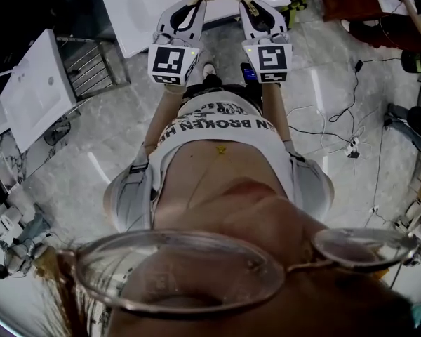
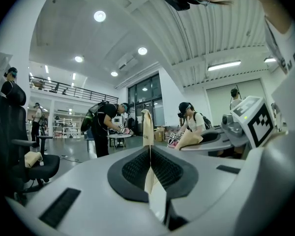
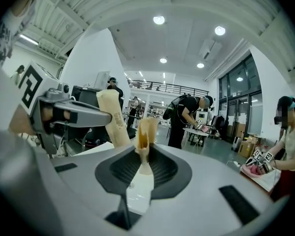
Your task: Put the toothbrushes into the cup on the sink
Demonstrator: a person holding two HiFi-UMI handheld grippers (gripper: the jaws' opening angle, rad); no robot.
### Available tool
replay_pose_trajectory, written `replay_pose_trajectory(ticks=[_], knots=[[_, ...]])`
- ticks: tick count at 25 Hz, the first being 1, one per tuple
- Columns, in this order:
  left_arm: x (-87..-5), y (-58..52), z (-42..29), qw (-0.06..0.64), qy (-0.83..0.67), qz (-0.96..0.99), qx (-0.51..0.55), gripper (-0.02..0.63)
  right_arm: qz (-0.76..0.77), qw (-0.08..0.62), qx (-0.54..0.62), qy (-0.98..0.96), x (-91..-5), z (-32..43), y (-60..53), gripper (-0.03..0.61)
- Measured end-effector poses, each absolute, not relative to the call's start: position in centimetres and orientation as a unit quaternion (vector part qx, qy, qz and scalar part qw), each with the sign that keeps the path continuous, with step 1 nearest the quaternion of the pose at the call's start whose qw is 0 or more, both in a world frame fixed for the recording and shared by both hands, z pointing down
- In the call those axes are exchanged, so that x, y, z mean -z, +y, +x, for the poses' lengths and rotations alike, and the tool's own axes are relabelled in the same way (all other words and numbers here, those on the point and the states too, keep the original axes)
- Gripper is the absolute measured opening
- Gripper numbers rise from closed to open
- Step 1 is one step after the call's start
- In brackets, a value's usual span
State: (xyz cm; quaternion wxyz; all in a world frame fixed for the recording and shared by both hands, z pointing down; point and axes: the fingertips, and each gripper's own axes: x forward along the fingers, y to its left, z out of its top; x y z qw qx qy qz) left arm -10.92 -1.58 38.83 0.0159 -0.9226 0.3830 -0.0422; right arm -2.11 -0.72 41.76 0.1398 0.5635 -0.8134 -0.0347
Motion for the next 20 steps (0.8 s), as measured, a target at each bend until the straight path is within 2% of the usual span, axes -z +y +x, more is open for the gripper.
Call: replay_pose_trajectory(ticks=[20], knots=[[-39.9,-4.2,-13.1,-0.011,0.395,-0.918,0.037,0.015,0.550,0.158,0.039,-0.819,-42.2,-4.3,-3.5,0.063]])
